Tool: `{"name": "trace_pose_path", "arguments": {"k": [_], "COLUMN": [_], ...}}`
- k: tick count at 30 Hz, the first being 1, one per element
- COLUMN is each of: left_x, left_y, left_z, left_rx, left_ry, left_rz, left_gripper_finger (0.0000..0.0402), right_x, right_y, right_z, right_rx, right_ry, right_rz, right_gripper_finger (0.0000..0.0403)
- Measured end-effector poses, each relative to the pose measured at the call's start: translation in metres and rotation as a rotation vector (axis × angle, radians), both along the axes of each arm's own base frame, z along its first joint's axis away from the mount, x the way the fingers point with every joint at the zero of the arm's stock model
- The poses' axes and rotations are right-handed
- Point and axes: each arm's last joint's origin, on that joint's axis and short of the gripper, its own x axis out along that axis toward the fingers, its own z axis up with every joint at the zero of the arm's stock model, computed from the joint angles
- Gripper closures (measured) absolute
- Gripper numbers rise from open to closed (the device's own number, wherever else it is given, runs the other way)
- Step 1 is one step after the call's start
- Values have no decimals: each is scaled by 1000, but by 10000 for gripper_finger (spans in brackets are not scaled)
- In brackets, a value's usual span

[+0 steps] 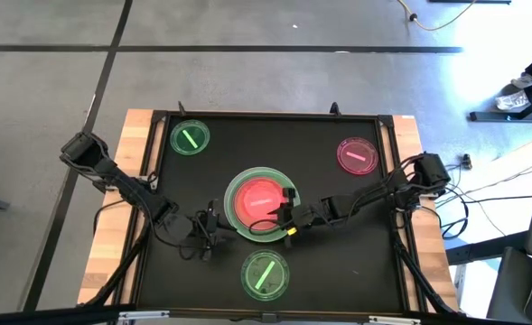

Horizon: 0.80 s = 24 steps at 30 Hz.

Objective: Stack plastic plates
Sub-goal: Stack the bottom light pink plate on top of the orange plate, then stack the light pink plate on top of the light pink plate

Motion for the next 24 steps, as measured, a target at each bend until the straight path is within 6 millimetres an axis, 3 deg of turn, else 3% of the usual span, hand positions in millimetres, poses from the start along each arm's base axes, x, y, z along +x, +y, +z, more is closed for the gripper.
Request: {"name": "trace_pose_path", "arguments": {"k": [6, 14, 24], "left_x": [0, 0, 0], "left_y": [0, 0, -1], "left_z": [0, 0, 1], "left_rx": [-2, -20, -24], "left_ry": [-2, 0, -5], "left_rz": [0, 7, 3], "left_gripper_finger": [274, 274, 274], "right_x": [-13, -55, -104], "right_y": [-4, -19, -39], "right_z": [22, 56, 57], "right_rx": [-23, -57, -164], "right_ry": [29, 176, 443], "right_rz": [-7, -156, -462], "right_gripper_finger": [283, 281, 281]}}
